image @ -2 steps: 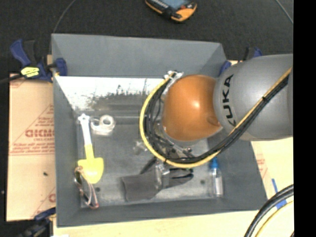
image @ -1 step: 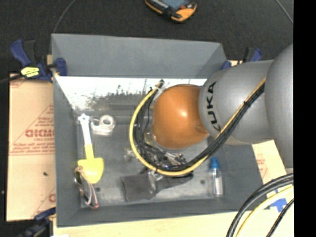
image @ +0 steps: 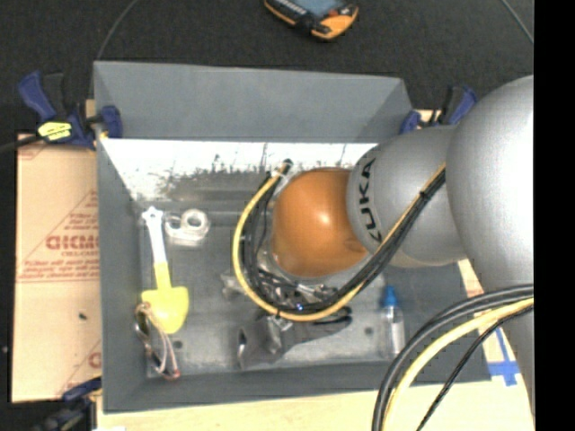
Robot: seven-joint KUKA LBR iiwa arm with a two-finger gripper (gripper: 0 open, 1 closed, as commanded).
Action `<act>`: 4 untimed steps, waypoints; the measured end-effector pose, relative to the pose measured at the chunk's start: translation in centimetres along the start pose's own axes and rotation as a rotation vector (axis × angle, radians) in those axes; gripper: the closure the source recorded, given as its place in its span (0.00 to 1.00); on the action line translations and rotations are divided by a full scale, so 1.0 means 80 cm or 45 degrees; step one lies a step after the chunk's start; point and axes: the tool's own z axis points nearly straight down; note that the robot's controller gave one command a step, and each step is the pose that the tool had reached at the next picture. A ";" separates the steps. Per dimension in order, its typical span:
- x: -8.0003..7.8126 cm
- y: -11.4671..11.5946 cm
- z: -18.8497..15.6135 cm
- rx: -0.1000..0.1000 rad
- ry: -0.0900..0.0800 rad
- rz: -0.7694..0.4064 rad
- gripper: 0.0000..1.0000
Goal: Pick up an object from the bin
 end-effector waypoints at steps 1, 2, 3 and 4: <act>-0.009 0.012 -0.001 0.002 -0.004 -0.157 1.00; -0.010 0.014 -0.001 0.002 -0.004 -0.177 1.00; -0.009 0.015 -0.005 0.000 -0.001 -0.182 1.00; -0.007 0.016 -0.028 -0.005 0.009 -0.178 1.00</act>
Offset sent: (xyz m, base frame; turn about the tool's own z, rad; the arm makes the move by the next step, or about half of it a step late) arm 0.0000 0.0000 0.0000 0.0000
